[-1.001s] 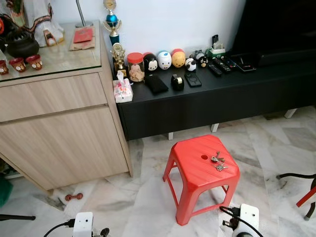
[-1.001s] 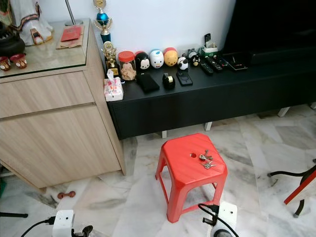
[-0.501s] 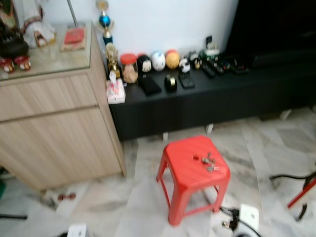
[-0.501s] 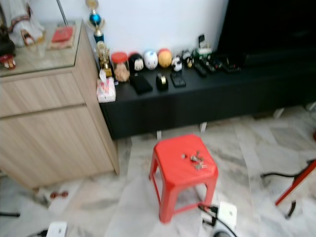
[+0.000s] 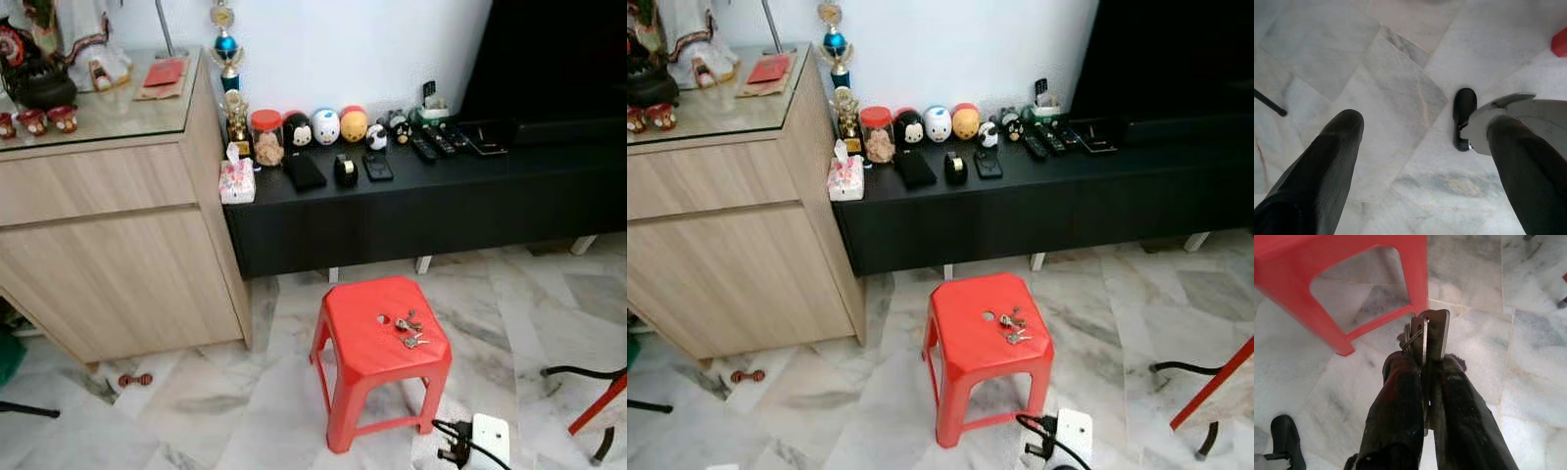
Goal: Hang keys on a hook
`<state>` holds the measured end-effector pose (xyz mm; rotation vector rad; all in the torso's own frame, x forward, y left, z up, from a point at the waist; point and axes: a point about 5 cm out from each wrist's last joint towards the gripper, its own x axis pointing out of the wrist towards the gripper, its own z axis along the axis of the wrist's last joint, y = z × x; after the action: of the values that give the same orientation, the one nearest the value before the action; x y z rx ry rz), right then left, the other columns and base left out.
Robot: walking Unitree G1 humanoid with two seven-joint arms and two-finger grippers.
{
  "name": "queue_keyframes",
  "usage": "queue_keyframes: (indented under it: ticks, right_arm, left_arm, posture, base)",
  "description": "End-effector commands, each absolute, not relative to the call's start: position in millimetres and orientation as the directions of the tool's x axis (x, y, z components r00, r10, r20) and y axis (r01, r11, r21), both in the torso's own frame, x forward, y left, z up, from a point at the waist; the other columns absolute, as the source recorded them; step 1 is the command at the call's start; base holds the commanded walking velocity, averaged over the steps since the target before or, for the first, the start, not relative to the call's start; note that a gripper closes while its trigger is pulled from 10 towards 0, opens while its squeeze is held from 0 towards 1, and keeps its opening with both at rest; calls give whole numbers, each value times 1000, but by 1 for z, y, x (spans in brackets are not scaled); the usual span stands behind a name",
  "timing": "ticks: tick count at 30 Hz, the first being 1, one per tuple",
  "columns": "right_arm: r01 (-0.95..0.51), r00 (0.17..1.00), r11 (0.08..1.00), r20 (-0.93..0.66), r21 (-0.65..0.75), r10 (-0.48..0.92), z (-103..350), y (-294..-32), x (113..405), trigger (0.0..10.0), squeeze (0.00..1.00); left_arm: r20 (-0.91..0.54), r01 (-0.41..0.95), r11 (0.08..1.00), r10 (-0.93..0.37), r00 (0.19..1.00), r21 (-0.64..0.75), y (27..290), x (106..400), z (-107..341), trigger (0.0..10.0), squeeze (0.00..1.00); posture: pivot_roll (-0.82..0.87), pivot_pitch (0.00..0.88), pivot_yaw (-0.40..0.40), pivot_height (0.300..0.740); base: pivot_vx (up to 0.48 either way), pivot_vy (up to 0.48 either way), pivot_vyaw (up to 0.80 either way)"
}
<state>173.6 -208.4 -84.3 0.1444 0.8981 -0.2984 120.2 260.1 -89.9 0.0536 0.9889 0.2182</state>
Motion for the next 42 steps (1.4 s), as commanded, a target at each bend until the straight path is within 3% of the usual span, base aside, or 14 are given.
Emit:
queue_keyframes:
  ticks: [1, 14, 23, 32, 42]
  right_arm:
    - [318, 568, 948, -801, -1, -191, -87, -205, 170, 10000, 0]
    - [289, 577, 957, -800, 14, -163, -86, -202, 173, 10000, 0]
    - [354, 570, 935, -793, 0, -216, -83, -217, 175, 10000, 0]
    - [346, 581, 938, -793, 35, -185, -82, -211, 178, 10000, 0]
    - [369, 575, 929, -792, 28, -204, -81, -221, 177, 10000, 0]
  left_arm:
    - [-834, -169, 975, 211, 509, 143, 259, 113, -92, 10000, 0]
    - [-831, -187, 971, 225, 509, 148, 261, 121, -90, 10000, 0]
    - [-843, -92, 987, 160, 514, 132, 248, 123, -93, 10000, 0]
    - [-821, -120, 983, 180, 542, 136, 251, 136, -88, 10000, 0]
    - [-828, -99, 985, 175, 533, 144, 256, 130, -89, 10000, 0]
  posture:
    - [182, 0, -11, 740]
    - [140, 0, -63, 740]
    - [152, 0, -36, 740]
    - [136, 0, -41, 740]
    - [111, 0, -21, 740]
  base:
    - [0, -285, 0]
    - [0, -355, 0]
    - [0, -366, 0]
    - [0, -375, 0]
    - [0, -380, 0]
